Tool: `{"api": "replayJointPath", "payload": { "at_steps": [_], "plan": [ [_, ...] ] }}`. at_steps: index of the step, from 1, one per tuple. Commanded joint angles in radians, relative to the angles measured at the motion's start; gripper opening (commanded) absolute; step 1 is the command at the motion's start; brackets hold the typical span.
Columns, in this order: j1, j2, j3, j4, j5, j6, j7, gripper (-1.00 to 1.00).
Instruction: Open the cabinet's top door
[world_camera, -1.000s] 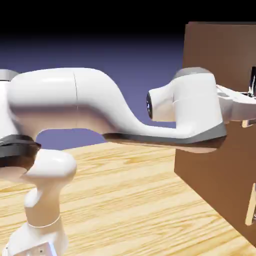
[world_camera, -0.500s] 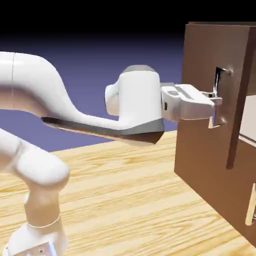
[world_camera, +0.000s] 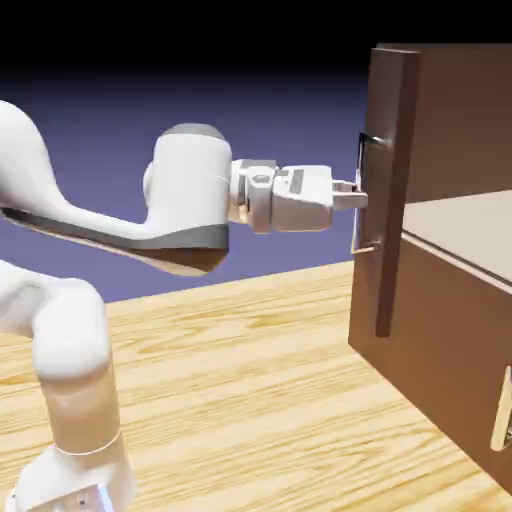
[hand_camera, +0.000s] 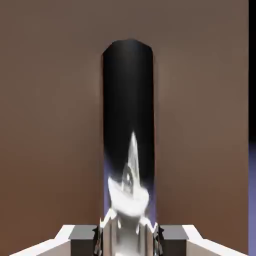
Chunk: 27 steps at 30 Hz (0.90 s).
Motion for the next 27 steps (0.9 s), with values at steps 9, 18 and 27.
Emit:
{"api": "replayJointPath", "payload": {
  "at_steps": [9,18,27],
  "plan": [
    [-0.3,-0.197,0.249,-0.143,0.348,0.089,-0.159,-1.0],
    [-0.362,-0.373,0.337,-0.266,0.74,0.073,-0.473,-1.0],
    [-0.169,-0.596,0.467,-0.371,1.127,-0.234,-0.757,-1.0]
  ]
}}
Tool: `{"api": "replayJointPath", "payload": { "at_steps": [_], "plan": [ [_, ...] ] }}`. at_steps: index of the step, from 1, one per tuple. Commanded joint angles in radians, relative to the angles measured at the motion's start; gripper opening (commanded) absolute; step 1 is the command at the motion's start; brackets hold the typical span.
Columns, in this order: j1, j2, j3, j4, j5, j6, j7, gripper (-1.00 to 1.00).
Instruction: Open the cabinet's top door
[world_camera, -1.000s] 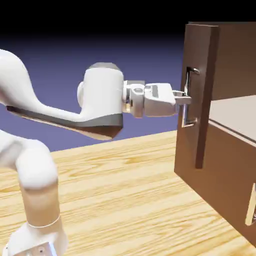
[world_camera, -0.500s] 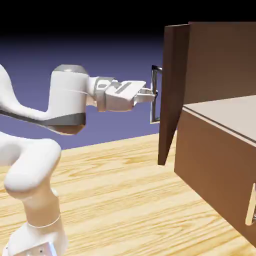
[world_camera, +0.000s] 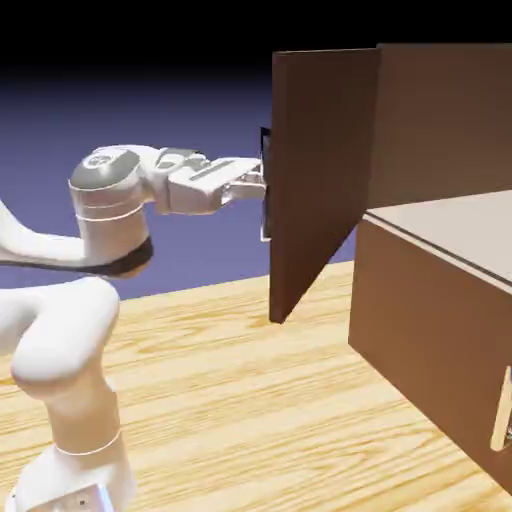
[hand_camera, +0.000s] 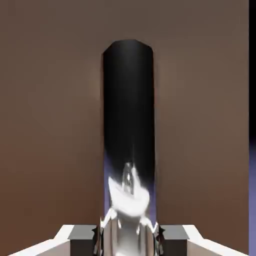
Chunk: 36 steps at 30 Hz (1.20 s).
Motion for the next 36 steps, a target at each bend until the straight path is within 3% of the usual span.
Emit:
{"api": "replayJointPath", "payload": {
  "at_steps": [1,14,18,26,36],
  "plan": [
    [0.026,-0.023,0.028,-0.005,0.041,-0.045,-0.018,-1.0],
    [0.244,-0.119,0.483,0.095,0.468,-0.583,-0.094,-1.0],
    [0.142,-0.207,0.573,0.113,0.641,-0.562,-0.2,-1.0],
    [0.017,-0.214,0.797,0.377,0.848,-0.882,-0.248,-1.0],
    [-0.211,-0.189,0.898,0.739,0.931,-1.207,-0.286,-1.0]
  ]
}}
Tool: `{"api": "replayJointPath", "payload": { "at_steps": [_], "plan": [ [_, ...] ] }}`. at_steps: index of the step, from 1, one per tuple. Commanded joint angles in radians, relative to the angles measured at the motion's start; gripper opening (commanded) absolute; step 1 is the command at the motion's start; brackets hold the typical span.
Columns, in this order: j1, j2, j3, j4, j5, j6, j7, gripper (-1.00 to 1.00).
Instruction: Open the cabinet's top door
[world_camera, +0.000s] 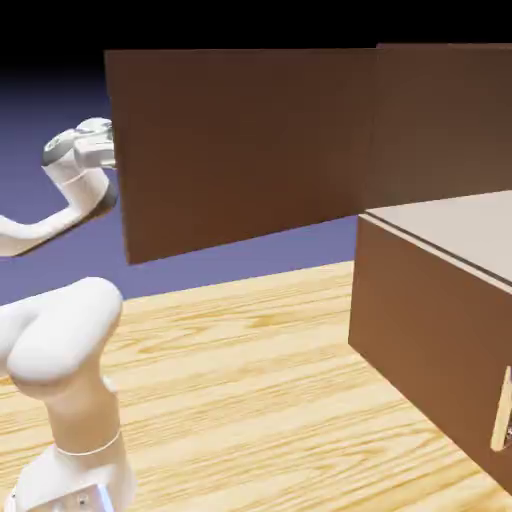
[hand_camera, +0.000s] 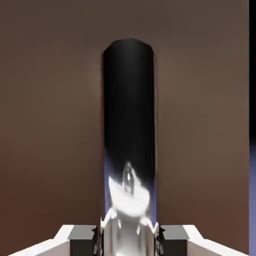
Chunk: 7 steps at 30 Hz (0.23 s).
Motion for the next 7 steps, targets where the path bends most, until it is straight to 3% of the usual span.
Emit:
{"api": "replayJointPath", "payload": {
  "at_steps": [1,7],
  "plan": [
    [-0.023,0.004,0.005,0.036,0.002,-0.03,-0.003,-1.0],
    [-0.164,0.031,0.028,0.252,0.01,-0.197,-0.025,-1.0]
  ]
}}
